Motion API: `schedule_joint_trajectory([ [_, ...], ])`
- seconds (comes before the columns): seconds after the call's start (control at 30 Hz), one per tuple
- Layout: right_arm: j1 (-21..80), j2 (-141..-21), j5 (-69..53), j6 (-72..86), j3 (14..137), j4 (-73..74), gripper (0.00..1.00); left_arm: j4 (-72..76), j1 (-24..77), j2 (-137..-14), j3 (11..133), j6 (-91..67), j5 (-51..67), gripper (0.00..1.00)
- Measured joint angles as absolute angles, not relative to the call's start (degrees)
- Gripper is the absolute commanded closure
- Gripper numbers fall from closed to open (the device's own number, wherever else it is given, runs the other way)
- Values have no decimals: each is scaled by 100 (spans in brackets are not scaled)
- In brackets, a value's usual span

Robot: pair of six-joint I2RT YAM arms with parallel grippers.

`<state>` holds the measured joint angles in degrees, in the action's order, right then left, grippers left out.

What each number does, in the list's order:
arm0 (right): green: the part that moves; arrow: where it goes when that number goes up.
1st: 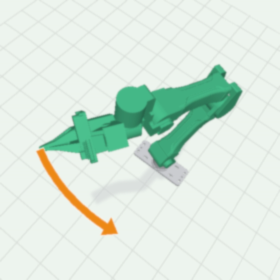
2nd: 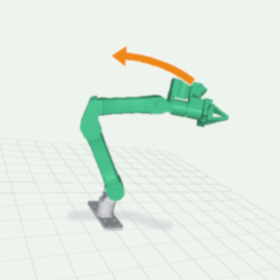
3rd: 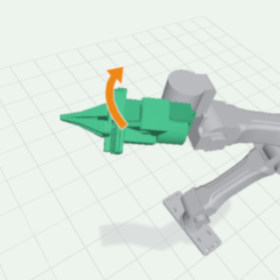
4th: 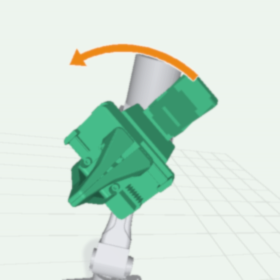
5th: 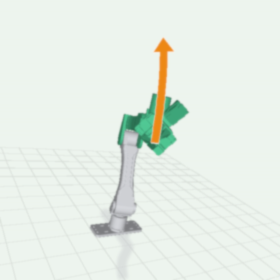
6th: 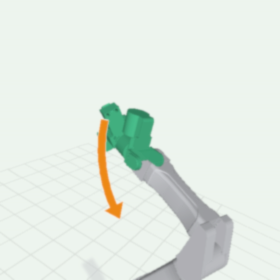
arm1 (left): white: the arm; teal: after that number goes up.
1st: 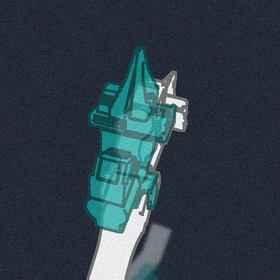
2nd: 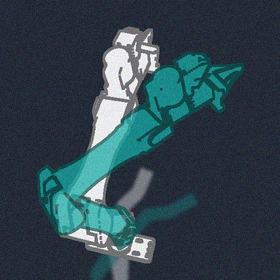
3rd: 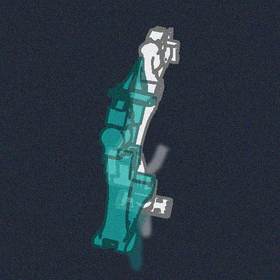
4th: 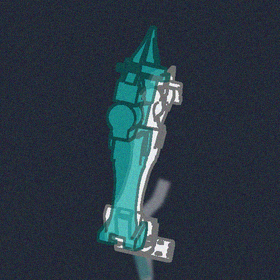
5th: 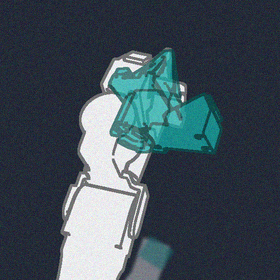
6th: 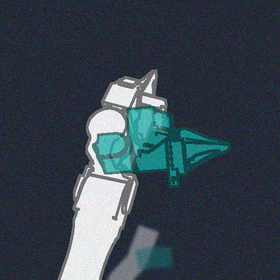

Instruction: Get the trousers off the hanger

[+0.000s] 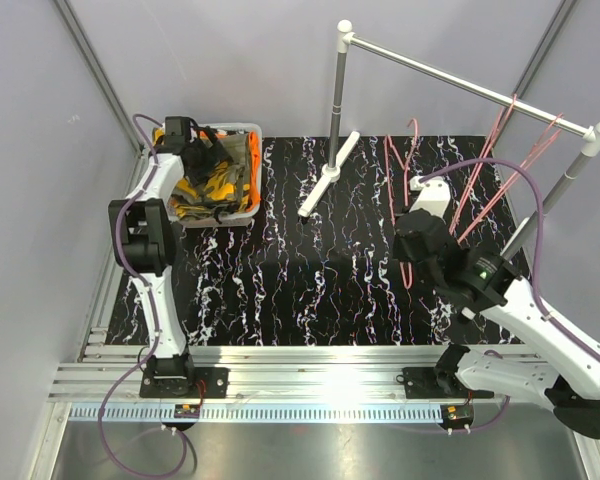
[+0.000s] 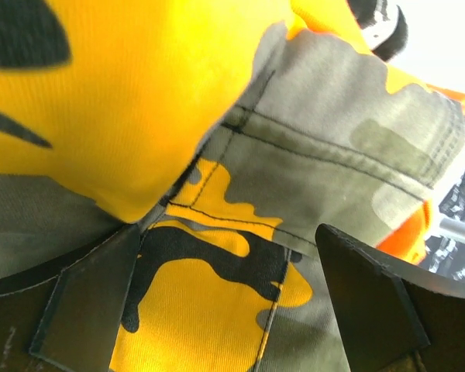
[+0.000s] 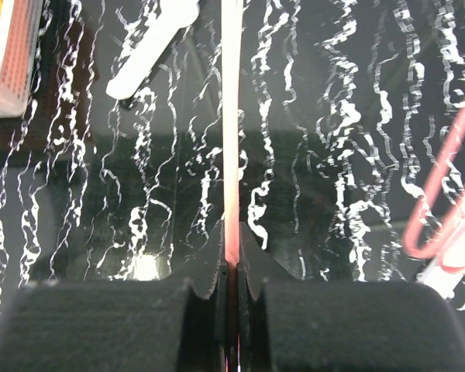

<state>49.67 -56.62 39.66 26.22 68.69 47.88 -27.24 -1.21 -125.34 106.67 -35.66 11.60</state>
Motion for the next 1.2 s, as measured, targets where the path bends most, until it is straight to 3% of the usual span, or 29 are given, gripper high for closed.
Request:
schedule_joint_trajectory([
  [0.27,4703,-5680,4340,2644,7323,5028,100,-3557,-51,-11837,10709,-3500,1302,1],
  [0.5,4462,-6243,4998,2799,7758,5006,100,-4388,64,-10269,10641,-3109,760,1],
  [1.13,2746,-8005,5356,3118,8202,3669,100,-4265,64,-4119,6779,-2231,528,1],
  [1.2,2720,-8064,5352,3133,8136,3573,95,-4244,64,-3695,6628,-2152,561,1],
])
